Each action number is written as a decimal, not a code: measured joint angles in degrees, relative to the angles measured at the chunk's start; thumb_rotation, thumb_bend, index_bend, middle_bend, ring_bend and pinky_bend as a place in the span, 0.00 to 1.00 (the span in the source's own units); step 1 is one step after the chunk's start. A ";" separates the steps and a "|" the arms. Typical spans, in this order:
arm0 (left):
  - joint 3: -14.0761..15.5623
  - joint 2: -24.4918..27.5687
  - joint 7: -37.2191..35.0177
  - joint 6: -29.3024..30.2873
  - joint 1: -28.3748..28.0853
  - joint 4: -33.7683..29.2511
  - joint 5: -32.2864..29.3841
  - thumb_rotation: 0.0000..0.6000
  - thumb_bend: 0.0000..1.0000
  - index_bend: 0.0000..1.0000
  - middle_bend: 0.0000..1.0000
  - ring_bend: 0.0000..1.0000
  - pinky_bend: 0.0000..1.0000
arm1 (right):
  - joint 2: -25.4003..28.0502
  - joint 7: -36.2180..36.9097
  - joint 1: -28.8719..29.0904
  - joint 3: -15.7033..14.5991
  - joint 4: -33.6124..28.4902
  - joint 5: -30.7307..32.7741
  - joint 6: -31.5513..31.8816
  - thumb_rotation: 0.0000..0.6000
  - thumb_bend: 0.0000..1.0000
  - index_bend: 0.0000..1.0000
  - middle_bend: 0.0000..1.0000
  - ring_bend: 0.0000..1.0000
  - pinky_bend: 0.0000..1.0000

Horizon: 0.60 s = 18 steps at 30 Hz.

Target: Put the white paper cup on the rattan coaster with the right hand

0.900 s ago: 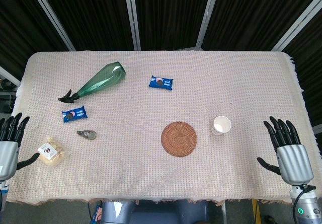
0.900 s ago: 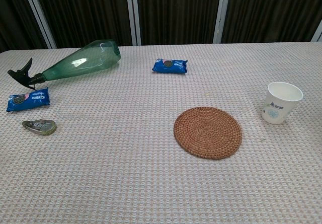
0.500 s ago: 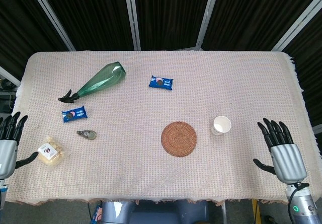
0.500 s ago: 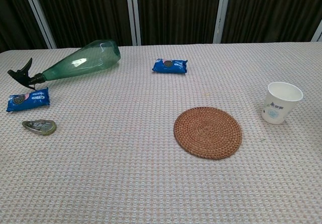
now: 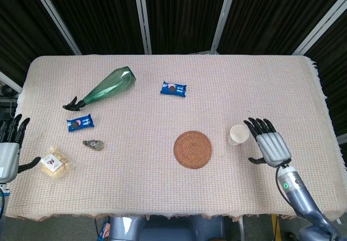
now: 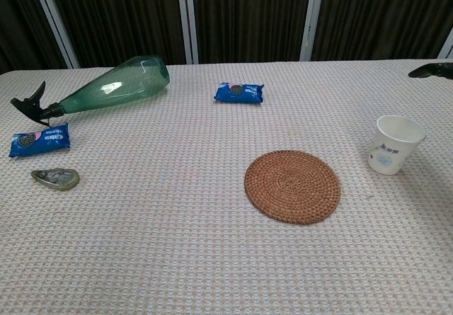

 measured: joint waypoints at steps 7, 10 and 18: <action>-0.91 -0.73 0.80 -1.40 -0.64 0.89 -2.33 1.00 0.00 0.00 0.00 0.00 0.00 | -4.17 -5.18 5.45 2.99 5.57 9.46 -5.62 1.00 0.00 0.00 0.12 0.11 0.18; -1.03 -1.07 1.38 -2.08 -0.90 1.17 -3.01 1.00 0.00 0.00 0.00 0.00 0.00 | -5.03 -6.17 6.62 3.07 6.49 11.92 -7.56 1.00 0.00 0.02 0.15 0.14 0.20; -1.01 -1.55 2.26 -2.28 -1.07 1.15 -3.27 1.00 0.00 0.00 0.00 0.00 0.00 | -7.48 -6.58 8.89 2.69 9.00 14.92 -9.65 1.00 0.11 0.21 0.32 0.30 0.25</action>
